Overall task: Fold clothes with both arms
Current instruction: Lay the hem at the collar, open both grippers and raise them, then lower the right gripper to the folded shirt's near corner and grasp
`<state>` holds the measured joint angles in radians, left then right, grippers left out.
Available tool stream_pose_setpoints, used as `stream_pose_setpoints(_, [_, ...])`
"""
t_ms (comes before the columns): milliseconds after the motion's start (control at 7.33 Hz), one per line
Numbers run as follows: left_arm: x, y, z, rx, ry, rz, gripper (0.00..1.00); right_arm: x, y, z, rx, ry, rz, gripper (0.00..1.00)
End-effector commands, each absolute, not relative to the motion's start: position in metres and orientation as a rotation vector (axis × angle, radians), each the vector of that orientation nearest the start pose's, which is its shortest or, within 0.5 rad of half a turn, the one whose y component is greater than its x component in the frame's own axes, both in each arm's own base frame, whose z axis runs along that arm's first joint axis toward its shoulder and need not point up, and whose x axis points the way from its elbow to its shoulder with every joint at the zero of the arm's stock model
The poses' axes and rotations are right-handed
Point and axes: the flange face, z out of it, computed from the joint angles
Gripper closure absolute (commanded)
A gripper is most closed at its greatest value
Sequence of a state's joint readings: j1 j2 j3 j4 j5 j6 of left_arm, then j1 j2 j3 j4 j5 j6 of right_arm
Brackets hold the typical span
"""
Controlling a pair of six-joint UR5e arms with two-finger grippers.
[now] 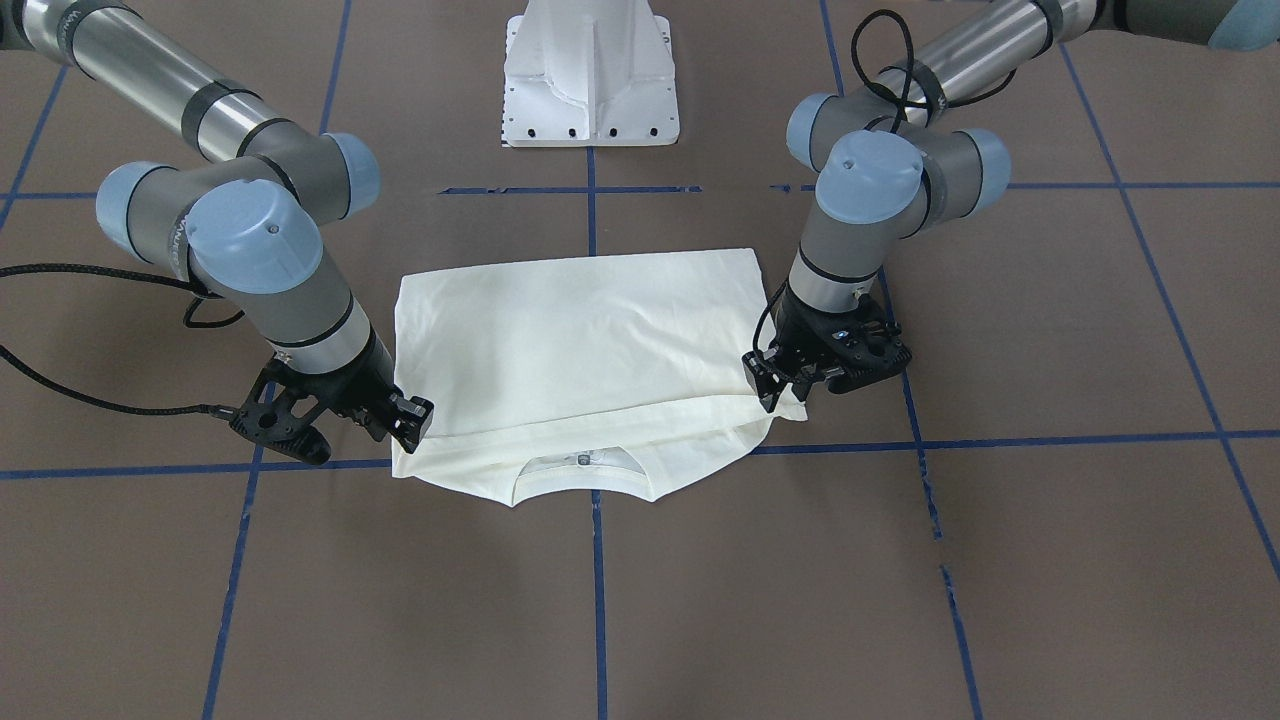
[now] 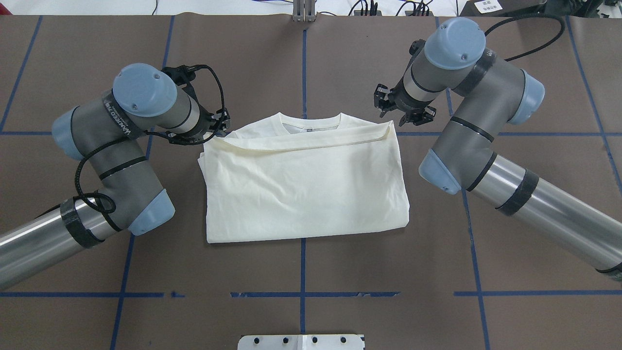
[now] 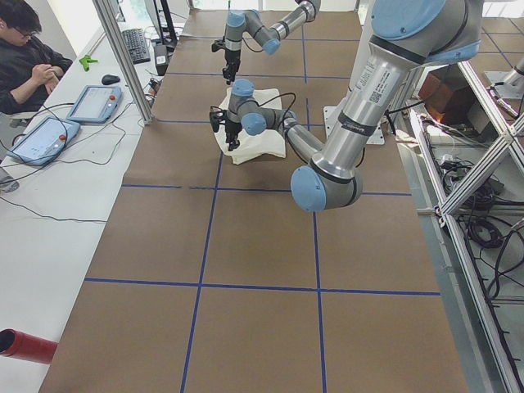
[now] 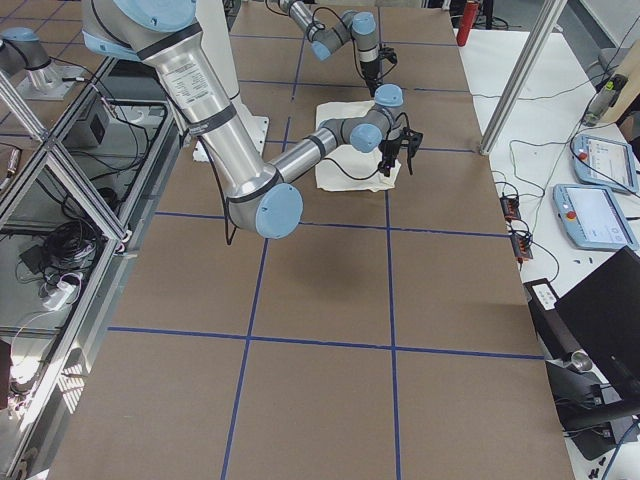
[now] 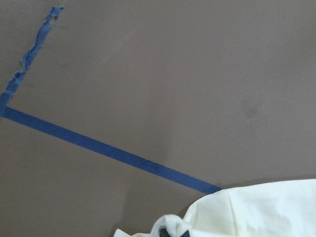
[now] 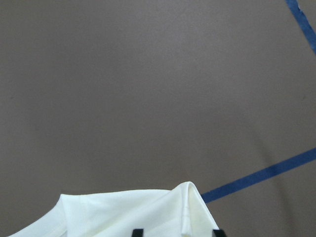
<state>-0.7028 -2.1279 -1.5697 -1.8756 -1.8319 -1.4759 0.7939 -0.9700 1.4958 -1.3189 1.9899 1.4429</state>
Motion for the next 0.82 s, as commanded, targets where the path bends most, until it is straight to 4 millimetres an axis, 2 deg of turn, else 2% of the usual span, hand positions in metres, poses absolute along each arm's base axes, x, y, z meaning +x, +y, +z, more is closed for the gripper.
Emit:
stream_pose_setpoints(0, [0.435, -0.538, 0.287, 0.094, 0.934, -0.455, 0.0, -0.428, -0.546, 0.303, -0.001, -0.906, 0.418, 0.0])
stream_pose_setpoints(136, [0.422, -0.532, 0.273, 0.104, 0.954, -0.451, 0.0, -0.432, -0.506, 0.31, -0.012, -0.915, 0.381, 0.0])
stream_pose_setpoints(273, [0.414, -0.523, 0.259, 0.096, 0.942, -0.454, 0.0, -0.436, -0.466, 0.33, -0.036, -0.9, 0.345, 0.0])
stream_pose_setpoints(409, [0.404, -0.515, 0.244, 0.097, 0.946, -0.454, 0.0, -0.449, -0.427, 0.339, -0.025, -0.885, 0.303, 0.0])
stream_pose_setpoints(545, [0.397, -0.508, 0.234, 0.097, 0.947, -0.455, 0.0, -0.456, -0.395, 0.349, -0.026, -0.868, 0.265, 0.0])
stream_pose_setpoints(682, [0.396, -0.507, 0.231, 0.099, 0.951, -0.457, 0.0, -0.453, -0.379, 0.359, -0.04, -0.858, 0.248, 0.0])
